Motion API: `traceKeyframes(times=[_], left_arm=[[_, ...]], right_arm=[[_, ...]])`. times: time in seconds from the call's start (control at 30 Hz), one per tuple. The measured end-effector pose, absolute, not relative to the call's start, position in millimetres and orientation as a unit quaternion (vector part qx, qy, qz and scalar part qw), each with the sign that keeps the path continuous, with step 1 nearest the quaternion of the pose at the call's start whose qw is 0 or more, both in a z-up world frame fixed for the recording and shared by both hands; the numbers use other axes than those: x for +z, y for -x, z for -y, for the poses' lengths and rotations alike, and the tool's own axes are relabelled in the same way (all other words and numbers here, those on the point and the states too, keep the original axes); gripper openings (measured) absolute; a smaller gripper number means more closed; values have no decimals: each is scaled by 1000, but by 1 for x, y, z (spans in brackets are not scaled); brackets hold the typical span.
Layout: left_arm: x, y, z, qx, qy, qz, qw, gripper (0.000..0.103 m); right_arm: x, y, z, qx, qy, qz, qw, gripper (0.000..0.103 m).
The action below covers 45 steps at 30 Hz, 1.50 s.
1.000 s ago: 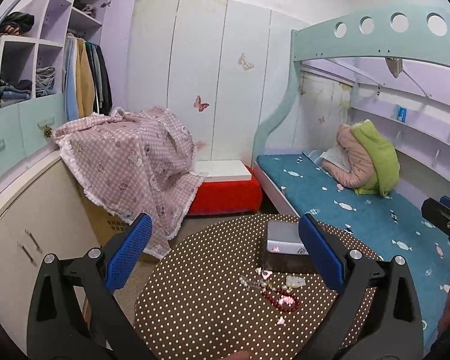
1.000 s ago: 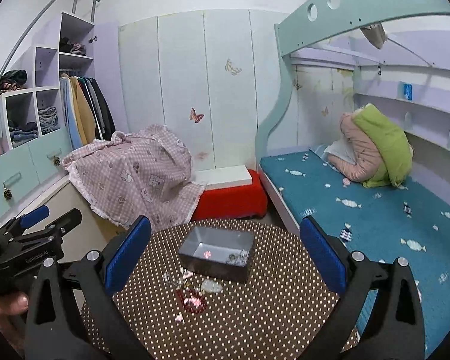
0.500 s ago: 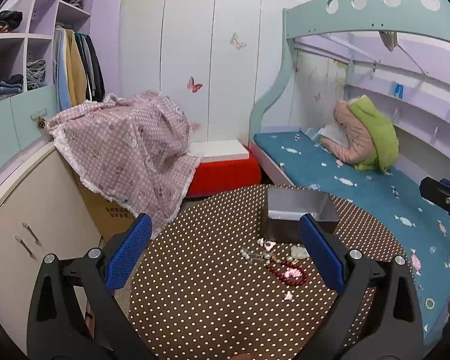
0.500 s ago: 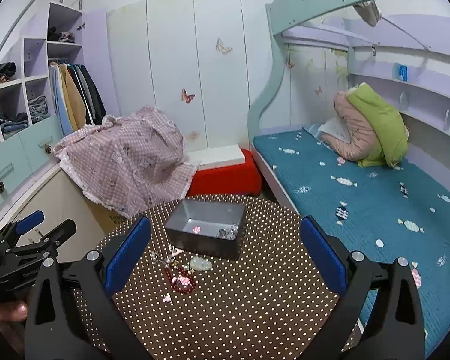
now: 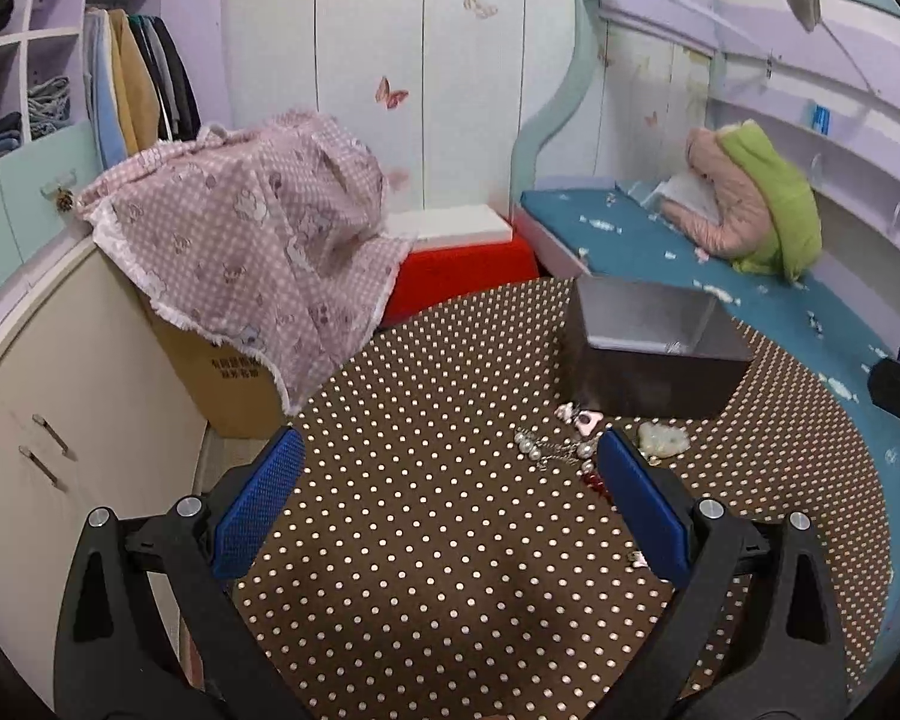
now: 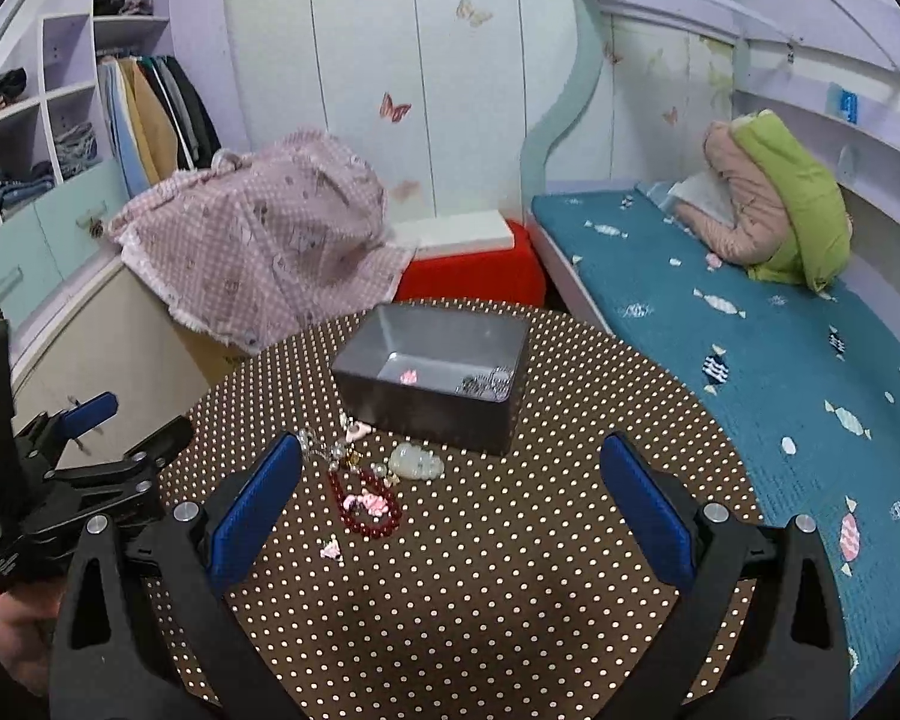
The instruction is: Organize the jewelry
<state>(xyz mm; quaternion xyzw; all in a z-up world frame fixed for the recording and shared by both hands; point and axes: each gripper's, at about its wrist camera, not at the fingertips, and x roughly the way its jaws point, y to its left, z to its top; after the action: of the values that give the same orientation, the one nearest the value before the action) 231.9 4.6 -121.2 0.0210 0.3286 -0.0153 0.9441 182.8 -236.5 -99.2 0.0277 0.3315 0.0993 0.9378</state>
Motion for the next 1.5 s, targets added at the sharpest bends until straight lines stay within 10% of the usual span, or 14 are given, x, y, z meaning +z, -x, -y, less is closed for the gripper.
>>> traceKeyframes(times=[0.53, 0.8, 1.03, 1.13, 1.5], left_arm=[[-207, -326, 14, -22, -31, -422, 906, 97], [-216, -338, 20, -45, -25, -438, 897, 62], [-213, -326, 27, -101, -19, -440, 892, 9], [-211, -319, 22, -113, -3, -441, 890, 9], [-184, -281, -12, -85, 2, -412, 907, 9]], right_arm=[[-145, -218, 233, 112, -28, -400, 909, 96], [-165, -236, 230, 114, -32, -423, 898, 96], [-174, -237, 226, 137, -37, -436, 889, 95], [-178, -232, 216, 165, -30, -441, 882, 94], [-187, -227, 172, 241, -5, -461, 854, 49]])
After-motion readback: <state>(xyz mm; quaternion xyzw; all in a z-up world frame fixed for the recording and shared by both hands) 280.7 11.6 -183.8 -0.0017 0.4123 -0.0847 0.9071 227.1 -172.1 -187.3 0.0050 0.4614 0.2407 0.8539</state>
